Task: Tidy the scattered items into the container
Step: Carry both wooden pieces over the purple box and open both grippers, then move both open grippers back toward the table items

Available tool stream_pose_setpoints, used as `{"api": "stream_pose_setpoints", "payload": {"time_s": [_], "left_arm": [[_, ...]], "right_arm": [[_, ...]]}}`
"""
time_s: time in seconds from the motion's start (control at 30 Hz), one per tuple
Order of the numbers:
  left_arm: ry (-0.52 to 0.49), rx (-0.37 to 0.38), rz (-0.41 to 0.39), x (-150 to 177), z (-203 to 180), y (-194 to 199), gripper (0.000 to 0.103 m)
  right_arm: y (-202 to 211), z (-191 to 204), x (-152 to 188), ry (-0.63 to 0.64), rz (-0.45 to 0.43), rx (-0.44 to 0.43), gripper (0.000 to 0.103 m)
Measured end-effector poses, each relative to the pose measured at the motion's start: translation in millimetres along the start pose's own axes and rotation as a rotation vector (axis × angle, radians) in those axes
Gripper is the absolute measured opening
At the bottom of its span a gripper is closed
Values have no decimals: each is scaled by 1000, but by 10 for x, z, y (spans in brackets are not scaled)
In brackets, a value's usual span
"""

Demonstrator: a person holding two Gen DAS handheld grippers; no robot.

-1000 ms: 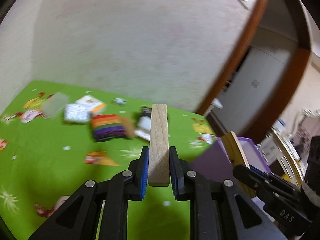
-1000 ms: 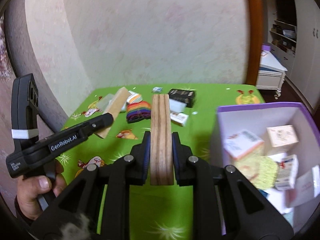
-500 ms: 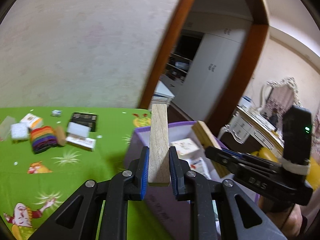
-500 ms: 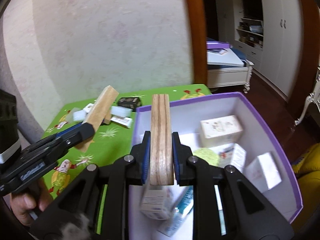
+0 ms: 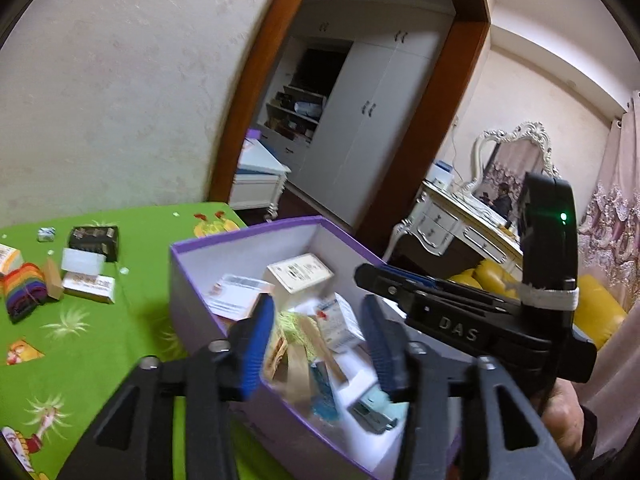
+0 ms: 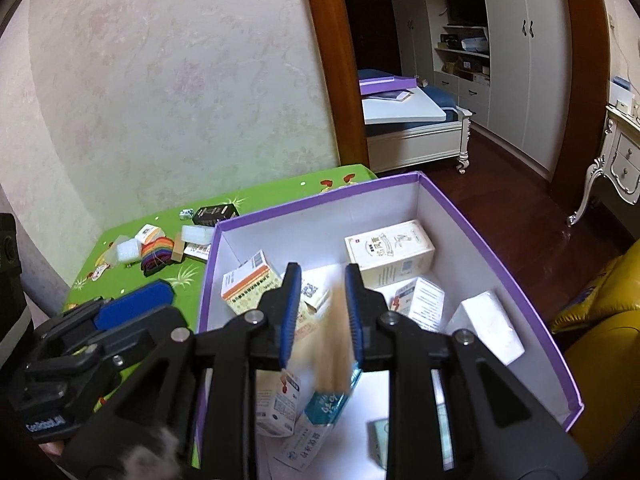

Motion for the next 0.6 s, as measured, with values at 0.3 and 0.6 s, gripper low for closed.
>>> {"api": "stream_pose_setpoints", "payload": {"time_s": [0.3,0.6], "left_arm": [[105,-148,-83,-55,808,376,54],[249,-325,-133,137,1843,759,58]], "right_arm": [[-59,340,-55,22,-14,-32,59],[-106,887,-121,62,-36,-85,74]]}}
Point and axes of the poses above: each gripper's, at about its wrist camera, not at the fingertips, and y roughly against the way its jaws point, z to its left, x to its underside, the point moved 10 cm from there along -y, roughly the way its jaws point, and after that the axes turned 4 degrees about -y, right-handed, at the moved point
